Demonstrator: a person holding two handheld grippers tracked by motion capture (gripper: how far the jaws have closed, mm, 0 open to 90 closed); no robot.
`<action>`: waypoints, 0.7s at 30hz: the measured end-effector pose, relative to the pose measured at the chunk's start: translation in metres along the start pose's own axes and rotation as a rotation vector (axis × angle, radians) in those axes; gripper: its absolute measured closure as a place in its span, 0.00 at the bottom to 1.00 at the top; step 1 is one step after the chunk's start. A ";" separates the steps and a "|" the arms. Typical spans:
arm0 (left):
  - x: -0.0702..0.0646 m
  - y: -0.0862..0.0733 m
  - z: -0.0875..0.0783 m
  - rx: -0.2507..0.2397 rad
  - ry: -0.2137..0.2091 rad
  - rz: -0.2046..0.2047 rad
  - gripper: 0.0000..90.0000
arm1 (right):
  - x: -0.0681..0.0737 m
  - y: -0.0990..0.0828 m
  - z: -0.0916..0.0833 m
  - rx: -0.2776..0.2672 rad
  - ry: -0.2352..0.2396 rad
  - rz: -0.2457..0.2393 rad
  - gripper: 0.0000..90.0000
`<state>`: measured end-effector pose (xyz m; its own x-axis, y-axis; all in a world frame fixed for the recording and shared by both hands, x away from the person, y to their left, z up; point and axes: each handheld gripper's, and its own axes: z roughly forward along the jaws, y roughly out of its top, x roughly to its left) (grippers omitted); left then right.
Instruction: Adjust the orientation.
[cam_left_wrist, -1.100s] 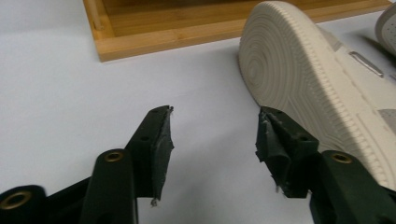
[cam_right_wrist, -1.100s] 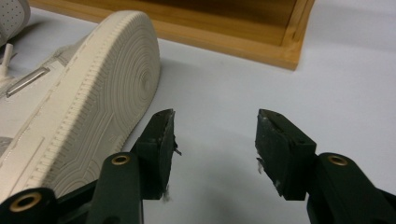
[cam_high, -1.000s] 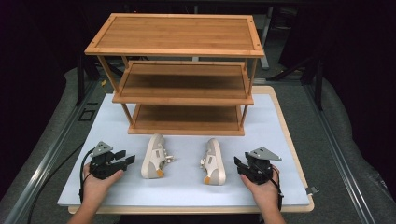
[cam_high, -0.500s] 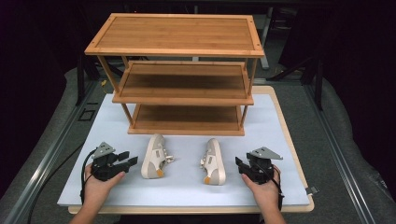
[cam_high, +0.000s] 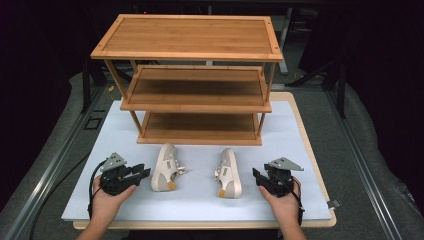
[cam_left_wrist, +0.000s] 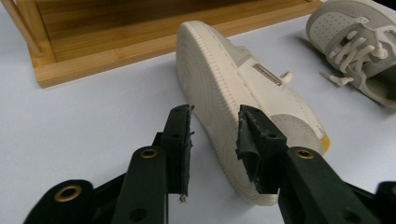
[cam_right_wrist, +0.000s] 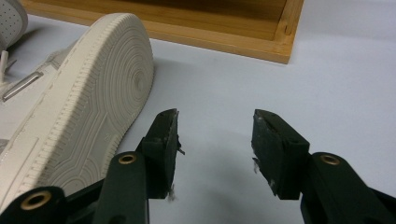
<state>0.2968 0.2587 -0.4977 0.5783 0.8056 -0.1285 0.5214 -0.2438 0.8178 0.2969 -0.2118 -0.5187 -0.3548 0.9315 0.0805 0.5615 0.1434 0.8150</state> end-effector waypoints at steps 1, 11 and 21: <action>-0.003 0.001 0.000 0.003 -0.006 0.014 0.75 | 0.000 0.000 0.000 0.003 -0.002 0.003 0.56; -0.017 0.005 0.002 0.028 -0.030 0.083 0.92 | -0.002 -0.001 0.001 0.010 0.003 0.012 0.56; -0.022 0.006 0.009 0.037 -0.043 0.084 0.99 | -0.004 -0.002 0.003 0.014 0.008 0.029 0.55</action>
<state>0.2930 0.2349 -0.4953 0.6469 0.7578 -0.0851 0.4924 -0.3299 0.8054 0.2991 -0.2145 -0.5218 -0.3440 0.9326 0.1091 0.5820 0.1206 0.8042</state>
